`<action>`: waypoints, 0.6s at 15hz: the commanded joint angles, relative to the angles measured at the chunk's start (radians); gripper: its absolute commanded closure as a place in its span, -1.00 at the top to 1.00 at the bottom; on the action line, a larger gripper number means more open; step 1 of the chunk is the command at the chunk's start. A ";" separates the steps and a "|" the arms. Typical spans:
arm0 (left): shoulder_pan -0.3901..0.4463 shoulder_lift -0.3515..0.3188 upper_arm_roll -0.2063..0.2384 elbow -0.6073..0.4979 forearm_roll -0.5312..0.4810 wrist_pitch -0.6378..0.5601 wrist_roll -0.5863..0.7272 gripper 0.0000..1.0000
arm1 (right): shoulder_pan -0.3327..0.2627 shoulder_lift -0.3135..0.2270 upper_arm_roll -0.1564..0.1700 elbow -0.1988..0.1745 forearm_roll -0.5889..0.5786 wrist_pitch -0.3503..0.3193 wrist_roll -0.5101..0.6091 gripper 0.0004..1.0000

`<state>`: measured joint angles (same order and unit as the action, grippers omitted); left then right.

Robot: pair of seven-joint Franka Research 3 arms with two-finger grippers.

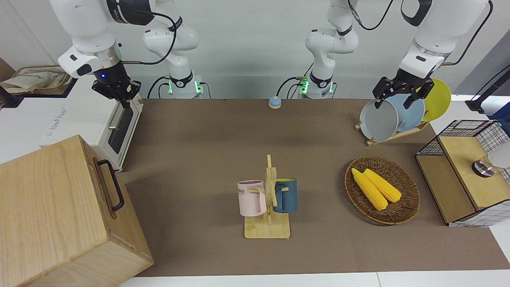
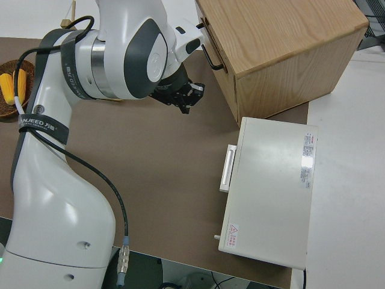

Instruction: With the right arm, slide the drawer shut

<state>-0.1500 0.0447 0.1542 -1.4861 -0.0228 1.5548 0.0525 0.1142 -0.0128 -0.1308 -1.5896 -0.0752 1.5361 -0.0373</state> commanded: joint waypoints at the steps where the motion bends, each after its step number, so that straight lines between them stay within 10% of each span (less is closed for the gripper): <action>1: -0.017 0.012 0.016 0.020 0.015 0.001 0.006 1.00 | -0.005 -0.006 0.003 0.028 0.057 0.004 -0.015 0.11; 2: -0.017 0.012 0.016 0.020 0.015 0.001 0.006 1.00 | -0.001 -0.004 0.003 0.030 0.057 0.006 -0.003 0.89; 9: -0.017 0.012 0.016 0.020 0.015 0.001 0.006 1.00 | 0.009 0.010 0.000 0.030 0.106 0.004 0.042 0.97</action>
<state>-0.1500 0.0447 0.1542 -1.4861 -0.0228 1.5548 0.0526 0.1250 -0.0126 -0.1280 -1.5636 -0.0318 1.5361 -0.0271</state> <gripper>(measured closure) 0.009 0.088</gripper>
